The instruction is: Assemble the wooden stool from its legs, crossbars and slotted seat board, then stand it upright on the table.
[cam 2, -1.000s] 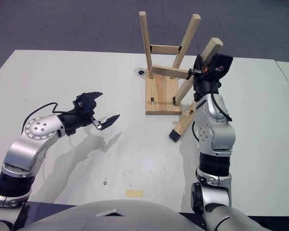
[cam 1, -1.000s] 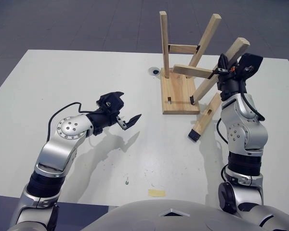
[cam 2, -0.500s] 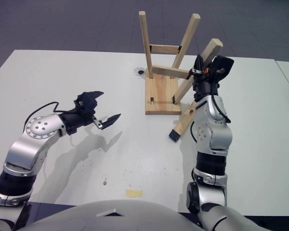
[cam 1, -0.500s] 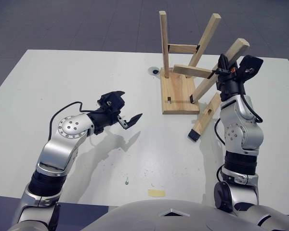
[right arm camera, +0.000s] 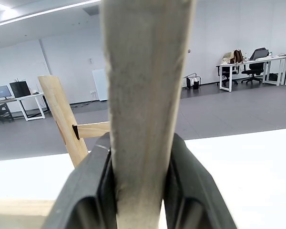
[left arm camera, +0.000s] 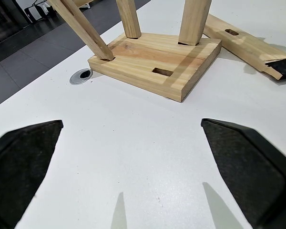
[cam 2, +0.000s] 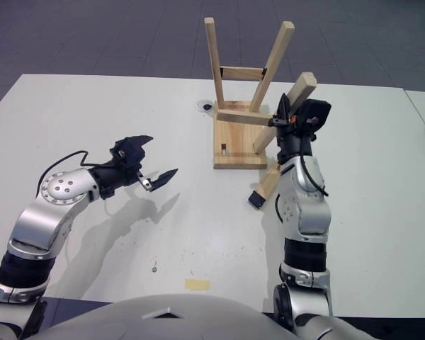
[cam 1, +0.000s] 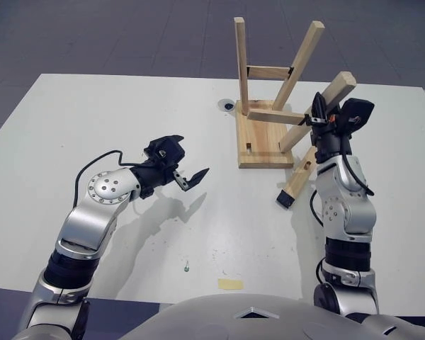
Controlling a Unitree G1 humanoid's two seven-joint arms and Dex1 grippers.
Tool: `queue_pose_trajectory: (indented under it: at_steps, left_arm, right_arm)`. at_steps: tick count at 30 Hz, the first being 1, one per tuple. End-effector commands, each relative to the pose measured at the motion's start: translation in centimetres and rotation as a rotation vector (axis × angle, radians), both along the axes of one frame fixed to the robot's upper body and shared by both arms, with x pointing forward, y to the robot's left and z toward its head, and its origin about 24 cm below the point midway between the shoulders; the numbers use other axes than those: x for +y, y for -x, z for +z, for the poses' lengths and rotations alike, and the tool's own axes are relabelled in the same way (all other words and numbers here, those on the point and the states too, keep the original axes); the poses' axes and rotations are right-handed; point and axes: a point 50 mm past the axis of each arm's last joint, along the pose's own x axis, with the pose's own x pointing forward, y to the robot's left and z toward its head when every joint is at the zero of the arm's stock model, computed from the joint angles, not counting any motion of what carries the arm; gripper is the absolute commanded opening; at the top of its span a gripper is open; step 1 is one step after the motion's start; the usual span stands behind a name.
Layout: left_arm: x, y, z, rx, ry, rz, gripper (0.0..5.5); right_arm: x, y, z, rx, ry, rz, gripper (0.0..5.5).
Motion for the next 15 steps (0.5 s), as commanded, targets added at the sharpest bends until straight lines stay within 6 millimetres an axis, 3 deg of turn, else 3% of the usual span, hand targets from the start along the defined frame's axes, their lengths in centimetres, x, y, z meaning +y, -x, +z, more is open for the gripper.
queue_pose_trajectory:
  at_steps: [1,7,15]
  left_arm:
    - [0.2,0.2,-0.1,-0.005,-0.027,0.000,5.40]
    - [0.0,-0.2,0.0,-0.021,-0.041,-0.003,5.40]
    - [0.1,-0.1,-0.4,-0.024,-0.068,-0.007,5.40]
  right_arm:
    - [0.0,3.0,-8.9,0.474,-0.036,-0.008,1.01]
    - [0.5,-0.8,-4.6,0.368,-0.167,-0.016,1.01]
    - [0.5,-1.5,-2.9,0.358,-0.178,-0.003,1.01]
